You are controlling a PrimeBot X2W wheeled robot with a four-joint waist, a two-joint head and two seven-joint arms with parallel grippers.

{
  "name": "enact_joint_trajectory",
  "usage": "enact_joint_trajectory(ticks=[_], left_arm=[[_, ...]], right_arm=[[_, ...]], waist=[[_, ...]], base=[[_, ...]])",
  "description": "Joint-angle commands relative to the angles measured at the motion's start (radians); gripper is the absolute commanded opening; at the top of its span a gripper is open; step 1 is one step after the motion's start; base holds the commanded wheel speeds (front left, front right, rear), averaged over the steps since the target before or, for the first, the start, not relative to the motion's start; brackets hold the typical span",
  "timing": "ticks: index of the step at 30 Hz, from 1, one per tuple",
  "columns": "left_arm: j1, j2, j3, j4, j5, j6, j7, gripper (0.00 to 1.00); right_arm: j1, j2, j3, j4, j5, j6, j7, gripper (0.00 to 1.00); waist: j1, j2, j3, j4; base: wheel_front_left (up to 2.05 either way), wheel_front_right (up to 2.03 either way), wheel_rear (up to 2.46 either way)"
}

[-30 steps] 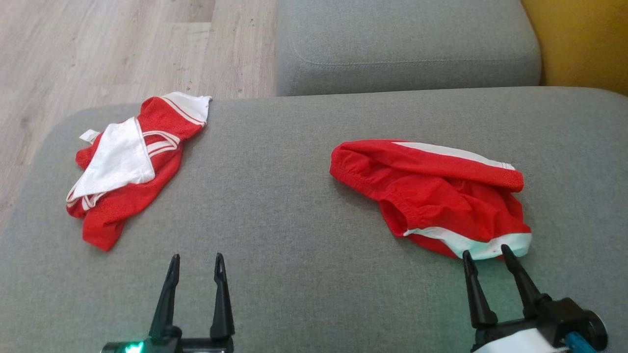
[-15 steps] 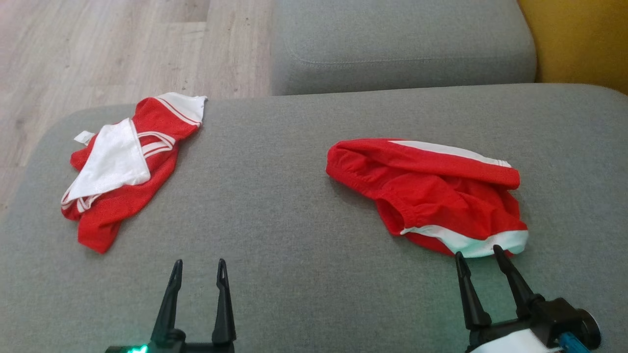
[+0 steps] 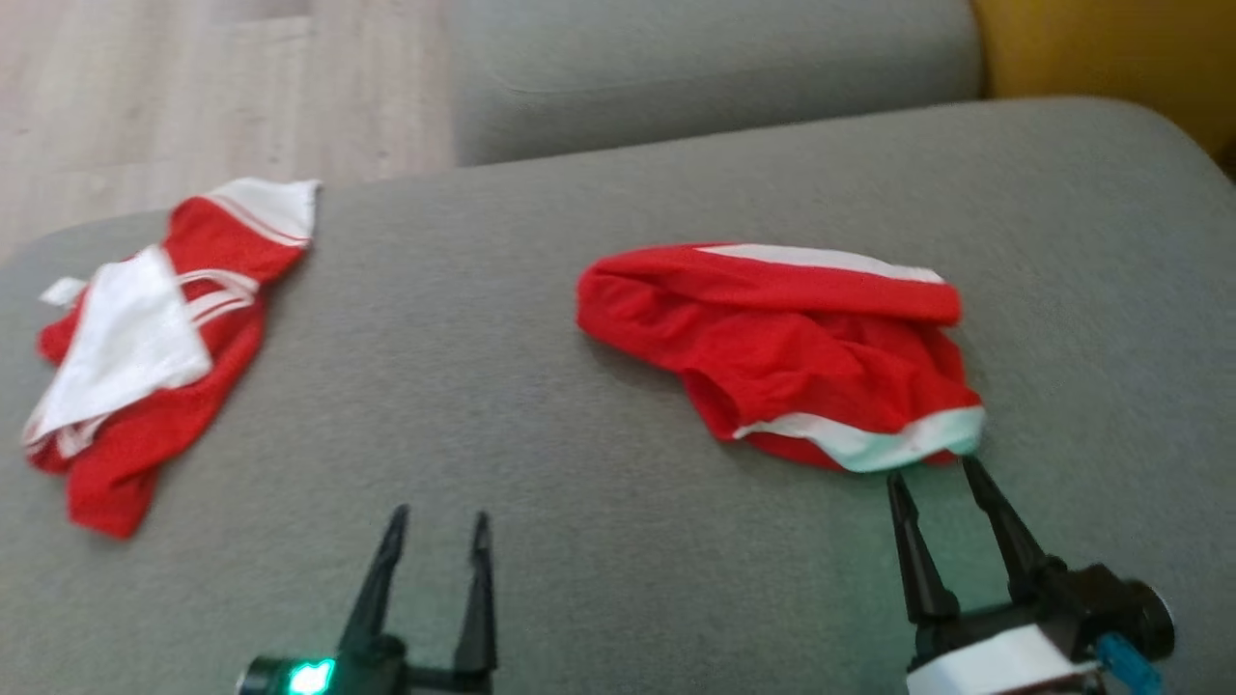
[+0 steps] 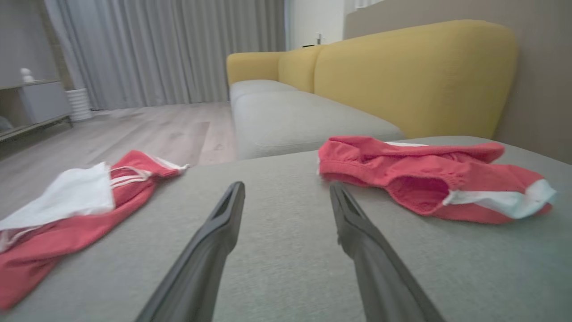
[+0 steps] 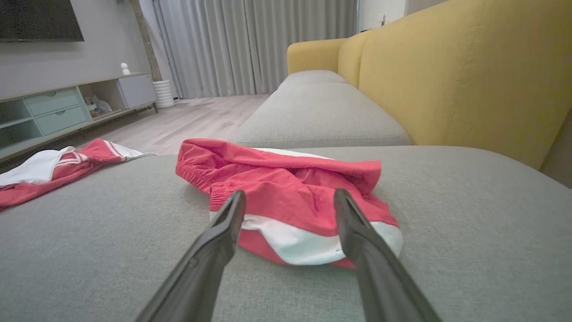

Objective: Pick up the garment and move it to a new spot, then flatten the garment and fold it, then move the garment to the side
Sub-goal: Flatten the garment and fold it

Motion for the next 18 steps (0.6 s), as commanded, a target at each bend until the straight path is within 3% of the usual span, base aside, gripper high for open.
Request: enact_joint_trajectory(ticks=[1, 4, 14, 18], left_arm=[[-0.082, -0.003, 0.007, -0.001, 0.013, -0.017, -0.008, 1.0], [-0.119, -0.003, -0.014, 0.042, 0.015, -0.036, -0.008, 1.0], [-0.382, -0.003, -0.158, 0.303, -0.047, -0.162, -0.008, 1.0], [-0.457, -0.003, -0.208, 0.394, -0.066, -0.188, -0.008, 1.0]], right_arm=[[-0.057, -0.005, 0.027, -0.041, -0.008, -0.001, -0.002, 1.0], [-0.07, -0.005, 0.031, -0.046, -0.011, -0.001, -0.002, 1.0], [-0.125, -0.005, 0.042, -0.057, -0.002, -0.001, -0.002, 1.0], [-0.141, -0.005, 0.043, -0.061, 0.009, -0.001, -0.002, 1.0]], waist=[[-0.0001, 0.0, 0.037, -0.053], [-0.0001, 0.0, 0.061, -0.083], [-0.0001, 0.0, 0.177, -0.216], [-0.0001, 0.0, 0.207, -0.255]], base=[[0.0, 0.0, 0.0], [0.0, 0.0, 0.0], [0.0, 0.0, 0.0], [0.0, 0.0, 0.0]])
